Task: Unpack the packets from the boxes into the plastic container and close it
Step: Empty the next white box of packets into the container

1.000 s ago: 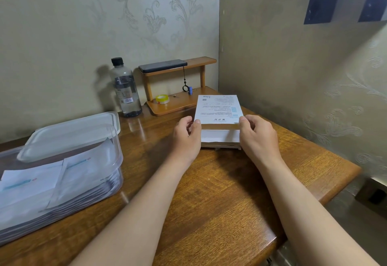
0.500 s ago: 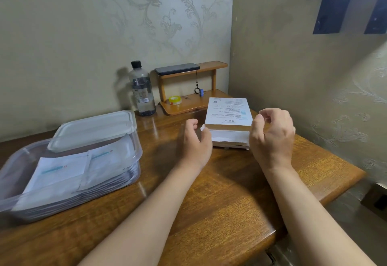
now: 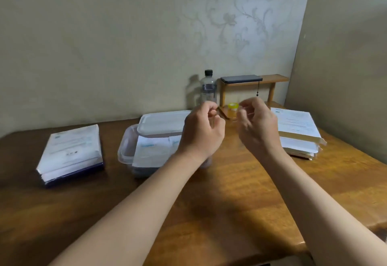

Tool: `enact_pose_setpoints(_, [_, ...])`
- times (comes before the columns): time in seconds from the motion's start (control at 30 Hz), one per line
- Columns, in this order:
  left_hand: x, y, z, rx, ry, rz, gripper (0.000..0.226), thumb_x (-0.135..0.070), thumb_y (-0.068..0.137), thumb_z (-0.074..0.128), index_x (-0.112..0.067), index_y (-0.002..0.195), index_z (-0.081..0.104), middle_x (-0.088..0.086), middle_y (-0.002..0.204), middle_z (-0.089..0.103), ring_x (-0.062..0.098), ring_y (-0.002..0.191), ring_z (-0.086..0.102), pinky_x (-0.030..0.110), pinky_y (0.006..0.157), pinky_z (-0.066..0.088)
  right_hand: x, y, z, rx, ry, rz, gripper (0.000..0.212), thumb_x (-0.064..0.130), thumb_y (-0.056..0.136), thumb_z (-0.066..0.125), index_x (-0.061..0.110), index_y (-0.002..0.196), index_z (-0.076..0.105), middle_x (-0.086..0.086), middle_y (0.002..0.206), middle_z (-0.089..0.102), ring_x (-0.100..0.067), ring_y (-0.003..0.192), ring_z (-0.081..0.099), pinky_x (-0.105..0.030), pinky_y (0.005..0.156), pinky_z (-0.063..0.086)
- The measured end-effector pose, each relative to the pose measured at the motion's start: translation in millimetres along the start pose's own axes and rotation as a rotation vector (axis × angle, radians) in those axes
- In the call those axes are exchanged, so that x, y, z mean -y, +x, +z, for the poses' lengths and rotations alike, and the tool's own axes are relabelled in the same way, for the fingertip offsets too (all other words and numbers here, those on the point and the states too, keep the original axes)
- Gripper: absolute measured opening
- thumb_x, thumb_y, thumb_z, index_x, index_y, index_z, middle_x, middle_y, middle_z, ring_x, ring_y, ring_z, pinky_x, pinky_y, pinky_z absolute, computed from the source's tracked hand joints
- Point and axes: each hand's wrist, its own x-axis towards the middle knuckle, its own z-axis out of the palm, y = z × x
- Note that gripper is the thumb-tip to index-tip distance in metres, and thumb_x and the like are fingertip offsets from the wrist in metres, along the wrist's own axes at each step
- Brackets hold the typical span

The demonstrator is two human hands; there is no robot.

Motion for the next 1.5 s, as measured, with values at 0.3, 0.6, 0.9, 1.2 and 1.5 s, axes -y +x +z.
enact_pose_setpoints(0.3, [55.7,-5.8,-150.2,-0.187,0.173,-0.162,0.020,-0.014,0.094,0.060,-0.009,0.112,0.066,-0.004,0.102,0.065,0.013,0.093,0.062,0.024,0.082,0.052,104.7,-22.2,91.1,0.214,0.069,-0.102,0.017,0.018,0.094,0.054,0.012,0.107,0.063,-0.004,0.095,0.069,-0.021,0.084,0.059,-0.031,0.073,0.045])
enact_pose_setpoints(0.6, [140.6,-29.3,-255.5,-0.417,0.234,-0.510,0.014,-0.014,0.096,0.054,-0.014,0.108,0.062,0.003,0.105,0.064,0.026,0.103,0.062,0.037,0.092,0.052,194.9,-56.8,186.3,0.578,0.118,-0.126,0.017,0.017,0.093,0.047,0.013,0.102,0.061,-0.002,0.091,0.066,-0.024,0.083,0.059,-0.032,0.069,0.050])
enact_pose_setpoints(0.9, [172.5,-46.1,-292.6,-0.347,0.033,-0.850,0.050,-0.021,0.106,0.041,-0.014,0.156,0.035,0.006,0.155,0.045,0.023,0.139,0.044,0.028,0.098,0.034,217.0,-65.9,255.1,0.965,-0.156,0.035,0.039,0.018,0.098,0.043,0.007,0.135,0.036,-0.009,0.117,0.056,-0.024,0.096,0.051,-0.029,0.075,0.039])
enact_pose_setpoints(1.2, [178.5,-48.0,-286.4,-0.223,0.095,-0.875,0.044,-0.027,0.105,0.038,-0.002,0.139,0.051,0.015,0.133,0.063,0.020,0.095,0.063,0.023,0.060,0.039,199.7,-73.6,281.5,1.006,-0.162,0.196,0.043,0.031,0.103,0.042,0.011,0.140,0.030,-0.005,0.126,0.057,-0.019,0.096,0.056,-0.026,0.070,0.047])
enact_pose_setpoints(1.5, [171.9,-37.1,-287.4,-0.223,0.224,-0.877,0.029,-0.021,0.104,0.046,-0.010,0.078,0.039,-0.001,0.073,0.049,0.011,0.062,0.048,0.018,0.044,0.031,212.4,-71.1,277.5,0.950,-0.172,0.209,0.044,0.021,0.097,0.050,0.004,0.135,0.036,-0.007,0.104,0.054,-0.026,0.093,0.058,-0.033,0.076,0.051])
